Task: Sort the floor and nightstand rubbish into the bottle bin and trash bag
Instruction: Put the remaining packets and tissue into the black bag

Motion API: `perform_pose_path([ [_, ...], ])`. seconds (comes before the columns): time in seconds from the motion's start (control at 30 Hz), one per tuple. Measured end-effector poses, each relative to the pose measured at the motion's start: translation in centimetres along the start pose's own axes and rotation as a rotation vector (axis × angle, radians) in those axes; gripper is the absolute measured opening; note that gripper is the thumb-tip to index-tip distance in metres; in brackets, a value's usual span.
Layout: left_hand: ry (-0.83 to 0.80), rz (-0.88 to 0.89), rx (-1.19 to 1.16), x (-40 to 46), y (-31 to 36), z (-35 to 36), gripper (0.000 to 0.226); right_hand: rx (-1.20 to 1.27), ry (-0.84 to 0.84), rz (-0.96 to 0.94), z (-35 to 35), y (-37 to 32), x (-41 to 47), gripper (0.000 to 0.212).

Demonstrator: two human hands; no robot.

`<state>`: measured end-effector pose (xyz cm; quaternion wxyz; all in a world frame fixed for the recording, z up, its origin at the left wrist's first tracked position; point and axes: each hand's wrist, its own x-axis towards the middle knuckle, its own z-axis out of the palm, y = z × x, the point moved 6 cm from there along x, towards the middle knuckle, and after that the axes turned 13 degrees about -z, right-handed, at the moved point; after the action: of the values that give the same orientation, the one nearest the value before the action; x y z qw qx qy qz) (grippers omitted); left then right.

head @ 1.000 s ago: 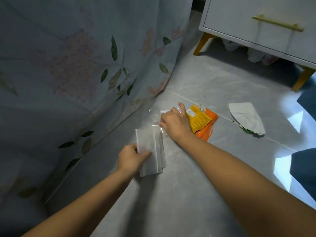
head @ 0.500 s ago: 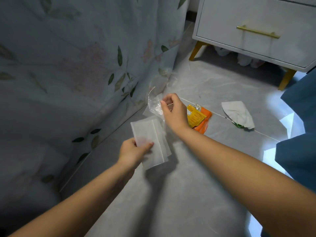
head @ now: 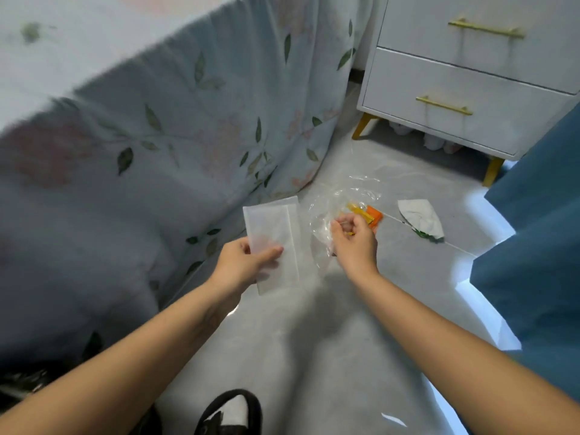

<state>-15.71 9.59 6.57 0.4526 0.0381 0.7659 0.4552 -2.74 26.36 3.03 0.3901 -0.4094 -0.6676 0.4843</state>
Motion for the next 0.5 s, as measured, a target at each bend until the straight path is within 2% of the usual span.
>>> perform_pose_path([
  [0.13, 0.004, 0.04, -0.04, -4.2, 0.4, -2.5, 0.005, 0.033, -0.056, -0.005, 0.0, -4.2, -1.4, 0.003],
  [0.3, 0.007, 0.053, -0.139, -10.0, 0.1, -6.5, 0.017, -0.019, -0.287, -0.05, 1.7, -9.9, -3.9, 0.011],
  [0.4, 0.063, 0.088, -0.116, -13.4, 0.3, -10.0, 0.013, -0.111, -0.399, -0.13, 2.7, -14.7, -5.8, 0.003],
  [0.5, 0.105, 0.133, -0.145, -17.2, 0.5, -13.9, 0.007, -0.154, -0.479, -0.224, 3.7, -20.5, -8.0, 0.006],
])
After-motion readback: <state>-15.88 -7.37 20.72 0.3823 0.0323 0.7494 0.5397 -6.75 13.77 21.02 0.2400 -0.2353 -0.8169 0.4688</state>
